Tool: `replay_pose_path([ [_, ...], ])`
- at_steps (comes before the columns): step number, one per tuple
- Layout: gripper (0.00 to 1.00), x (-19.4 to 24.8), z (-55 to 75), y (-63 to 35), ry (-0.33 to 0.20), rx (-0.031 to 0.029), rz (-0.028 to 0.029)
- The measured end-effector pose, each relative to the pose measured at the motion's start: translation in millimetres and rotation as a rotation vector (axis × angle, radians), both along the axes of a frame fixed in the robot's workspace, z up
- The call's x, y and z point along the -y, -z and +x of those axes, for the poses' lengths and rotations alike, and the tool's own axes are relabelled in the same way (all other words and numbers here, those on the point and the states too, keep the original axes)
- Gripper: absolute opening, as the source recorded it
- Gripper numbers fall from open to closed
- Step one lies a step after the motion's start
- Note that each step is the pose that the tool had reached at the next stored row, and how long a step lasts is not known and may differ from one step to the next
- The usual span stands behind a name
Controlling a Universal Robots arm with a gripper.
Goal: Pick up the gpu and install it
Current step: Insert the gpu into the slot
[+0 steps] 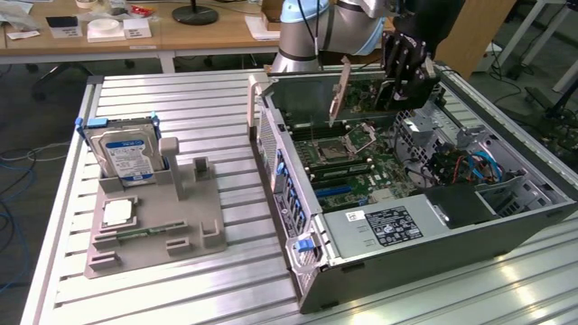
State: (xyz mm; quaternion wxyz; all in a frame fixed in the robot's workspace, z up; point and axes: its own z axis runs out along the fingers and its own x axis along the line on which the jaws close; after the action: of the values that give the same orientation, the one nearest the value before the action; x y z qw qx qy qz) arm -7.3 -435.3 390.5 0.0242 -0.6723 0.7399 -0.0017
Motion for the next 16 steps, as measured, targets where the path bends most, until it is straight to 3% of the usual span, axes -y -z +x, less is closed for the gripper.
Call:
replay_pose_path([
  [5,0.28,3.9,-0.1,6.9,-0.005,-0.0019,0.0003],
  [8,0.28,4.0,-0.1,12.3,-0.008,-0.0055,0.0003],
  [16,0.28,3.9,-2.5,17.7,-0.020,-0.0058,-0.0002],
])
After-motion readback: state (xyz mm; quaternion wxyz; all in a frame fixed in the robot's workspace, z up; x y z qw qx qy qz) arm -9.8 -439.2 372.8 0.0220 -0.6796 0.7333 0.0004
